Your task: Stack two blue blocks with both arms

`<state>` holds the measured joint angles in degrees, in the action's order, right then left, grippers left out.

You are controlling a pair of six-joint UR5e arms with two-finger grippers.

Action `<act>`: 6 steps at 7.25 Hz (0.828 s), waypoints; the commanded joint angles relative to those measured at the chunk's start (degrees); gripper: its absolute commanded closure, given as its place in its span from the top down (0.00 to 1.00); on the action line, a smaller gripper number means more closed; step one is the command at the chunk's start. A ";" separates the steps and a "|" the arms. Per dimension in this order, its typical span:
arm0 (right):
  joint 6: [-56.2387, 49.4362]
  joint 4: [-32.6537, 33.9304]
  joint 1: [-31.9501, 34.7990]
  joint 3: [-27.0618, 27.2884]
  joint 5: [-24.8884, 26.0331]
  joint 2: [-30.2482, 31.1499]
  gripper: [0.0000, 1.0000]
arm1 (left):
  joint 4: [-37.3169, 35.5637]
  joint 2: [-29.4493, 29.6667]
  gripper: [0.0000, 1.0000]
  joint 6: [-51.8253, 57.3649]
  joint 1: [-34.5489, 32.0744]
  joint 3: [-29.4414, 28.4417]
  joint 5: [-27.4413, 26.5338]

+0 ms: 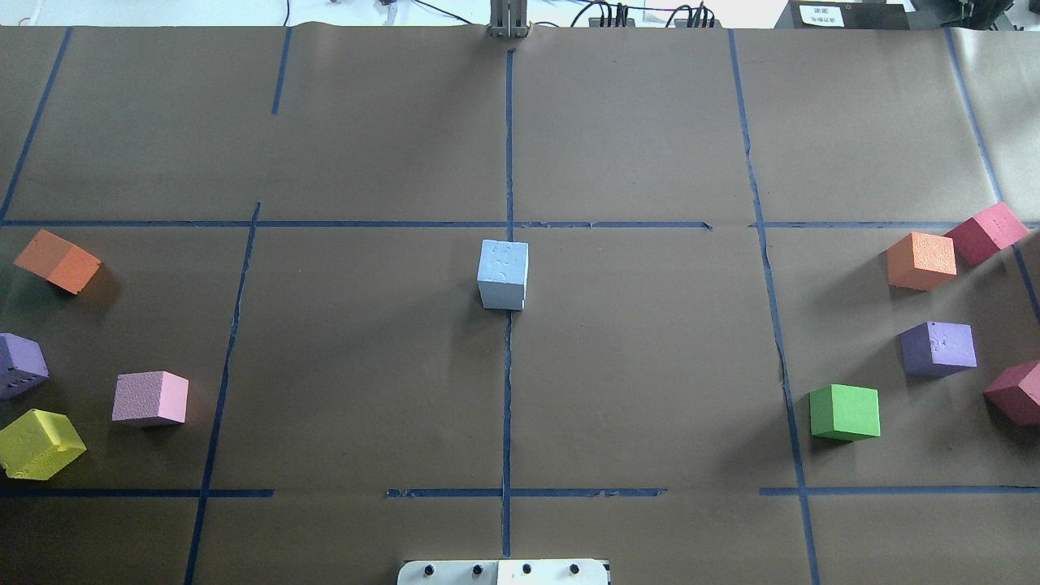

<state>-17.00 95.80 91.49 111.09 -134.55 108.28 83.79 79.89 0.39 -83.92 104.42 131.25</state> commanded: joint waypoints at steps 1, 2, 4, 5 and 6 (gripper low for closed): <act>0.13 0.09 0.00 -0.17 0.08 0.00 1.00 | -0.03 -1.22 1.00 0.05 0.15 -0.35 -1.78; 0.13 0.17 0.00 -0.18 0.08 0.09 1.00 | -0.03 -1.31 1.00 0.05 0.16 -0.10 -1.78; 0.04 0.18 -0.09 -0.61 0.08 0.09 1.00 | -0.03 -1.40 1.00 0.05 0.24 -0.09 -1.78; 0.04 0.18 -0.17 -0.79 -0.01 0.09 1.00 | -0.03 -1.31 1.00 0.05 0.16 0.17 -1.78; 0.04 0.18 -0.17 -0.70 -0.01 0.09 1.00 | -0.03 -1.40 1.00 0.05 0.24 0.26 -1.78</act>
<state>-16.96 95.97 91.36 110.41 -134.53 108.37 83.76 78.54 0.44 -83.72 104.56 129.47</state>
